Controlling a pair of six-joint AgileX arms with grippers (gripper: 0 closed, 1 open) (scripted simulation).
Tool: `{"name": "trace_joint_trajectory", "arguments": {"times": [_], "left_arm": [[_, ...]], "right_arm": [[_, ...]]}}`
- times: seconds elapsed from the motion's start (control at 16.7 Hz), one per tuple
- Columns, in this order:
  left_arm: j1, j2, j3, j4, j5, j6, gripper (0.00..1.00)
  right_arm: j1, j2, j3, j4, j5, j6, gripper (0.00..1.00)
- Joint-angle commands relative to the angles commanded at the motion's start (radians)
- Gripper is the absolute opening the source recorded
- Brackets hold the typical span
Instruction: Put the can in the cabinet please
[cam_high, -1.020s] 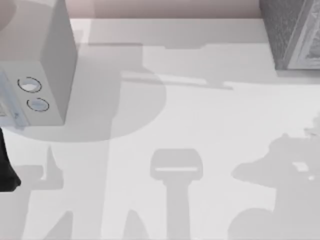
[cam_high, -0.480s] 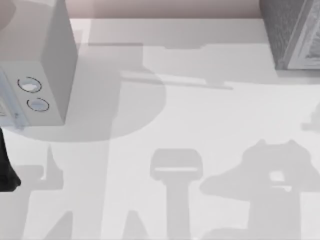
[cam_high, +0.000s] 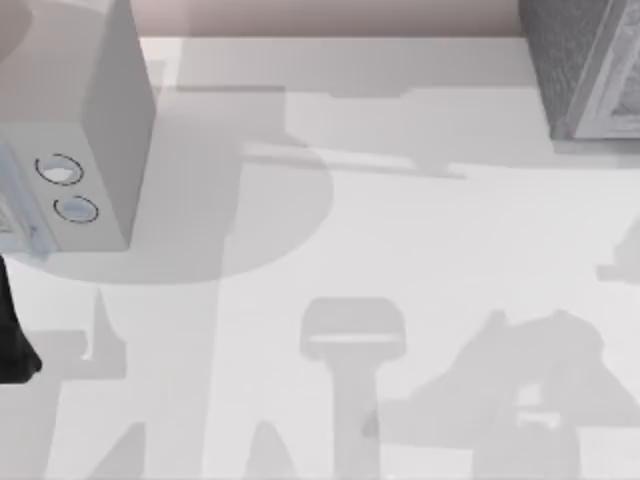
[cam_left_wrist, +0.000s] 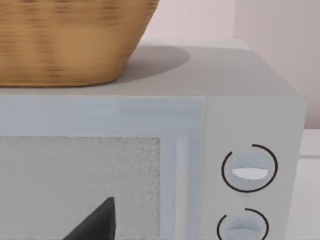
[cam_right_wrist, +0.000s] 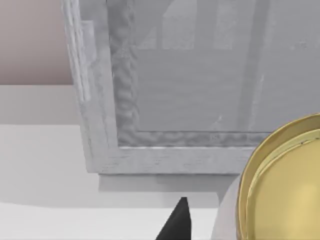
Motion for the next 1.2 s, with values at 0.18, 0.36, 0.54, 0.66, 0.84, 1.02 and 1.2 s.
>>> {"name": "trace_joint_trajectory", "arguments": {"times": [0.18, 0.36, 0.54, 0.66, 0.84, 1.02, 1.2], "left_arm": [[0.000, 0.000, 0.000, 0.000, 0.000, 0.000, 1.00], [0.000, 0.000, 0.000, 0.000, 0.000, 0.000, 1.00], [0.000, 0.000, 0.000, 0.000, 0.000, 0.000, 1.00], [0.000, 0.000, 0.000, 0.000, 0.000, 0.000, 1.00], [0.000, 0.000, 0.000, 0.000, 0.000, 0.000, 1.00], [0.000, 0.000, 0.000, 0.000, 0.000, 0.000, 1.00], [0.000, 0.000, 0.000, 0.000, 0.000, 0.000, 1.00]], "right_arm": [[0.041, -0.240, -0.085, -0.081, 0.035, 0.009, 0.00], [0.086, -0.516, -0.183, -0.176, 0.074, 0.020, 0.00], [0.131, -0.751, -0.274, -0.264, 0.113, 0.030, 0.00], [0.156, -0.862, -0.321, -0.309, 0.135, 0.035, 0.00], [0.179, -0.951, -0.361, -0.347, 0.155, 0.038, 0.00], [0.181, -0.960, -0.365, -0.351, 0.157, 0.039, 0.00], [0.178, -0.955, -0.362, -0.349, 0.156, 0.040, 0.00]]}}
